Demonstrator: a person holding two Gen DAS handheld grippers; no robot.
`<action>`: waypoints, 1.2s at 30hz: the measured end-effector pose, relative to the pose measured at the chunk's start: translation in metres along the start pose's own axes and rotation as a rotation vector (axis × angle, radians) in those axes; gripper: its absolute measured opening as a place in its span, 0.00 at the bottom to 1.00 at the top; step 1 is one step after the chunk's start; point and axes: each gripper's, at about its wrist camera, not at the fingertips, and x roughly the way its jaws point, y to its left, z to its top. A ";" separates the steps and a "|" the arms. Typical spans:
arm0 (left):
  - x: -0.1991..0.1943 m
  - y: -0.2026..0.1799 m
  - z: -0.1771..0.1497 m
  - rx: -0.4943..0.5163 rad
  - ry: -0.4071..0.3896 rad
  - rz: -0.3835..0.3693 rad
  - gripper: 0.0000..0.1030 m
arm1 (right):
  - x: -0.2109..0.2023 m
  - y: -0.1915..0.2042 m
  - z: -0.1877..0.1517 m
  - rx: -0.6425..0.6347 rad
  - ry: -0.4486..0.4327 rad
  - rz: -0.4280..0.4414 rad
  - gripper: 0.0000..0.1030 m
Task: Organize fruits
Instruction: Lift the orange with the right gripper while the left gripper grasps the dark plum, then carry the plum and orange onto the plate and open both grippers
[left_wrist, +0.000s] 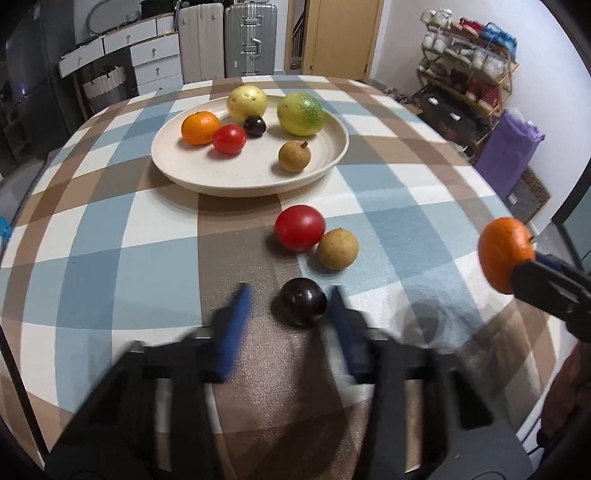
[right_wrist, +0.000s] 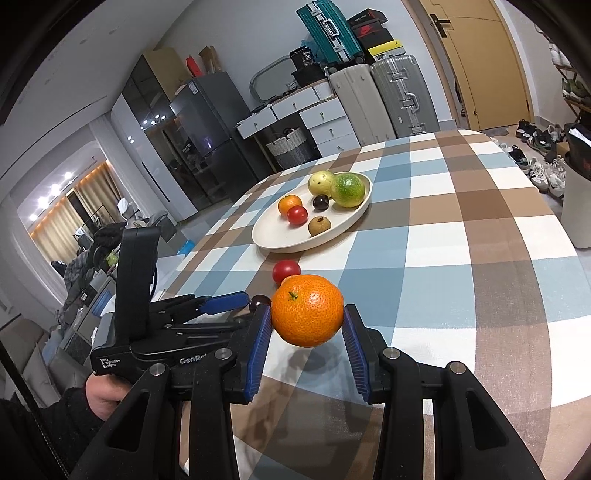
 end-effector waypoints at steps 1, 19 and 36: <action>0.000 0.002 0.000 -0.018 0.011 -0.039 0.21 | 0.000 0.000 0.000 0.001 0.000 0.000 0.38; -0.025 0.023 0.004 -0.104 -0.005 -0.095 0.21 | 0.014 0.021 0.013 -0.062 0.017 0.010 0.38; -0.047 0.069 0.061 -0.143 -0.062 -0.047 0.21 | 0.057 0.048 0.060 -0.184 0.046 0.037 0.38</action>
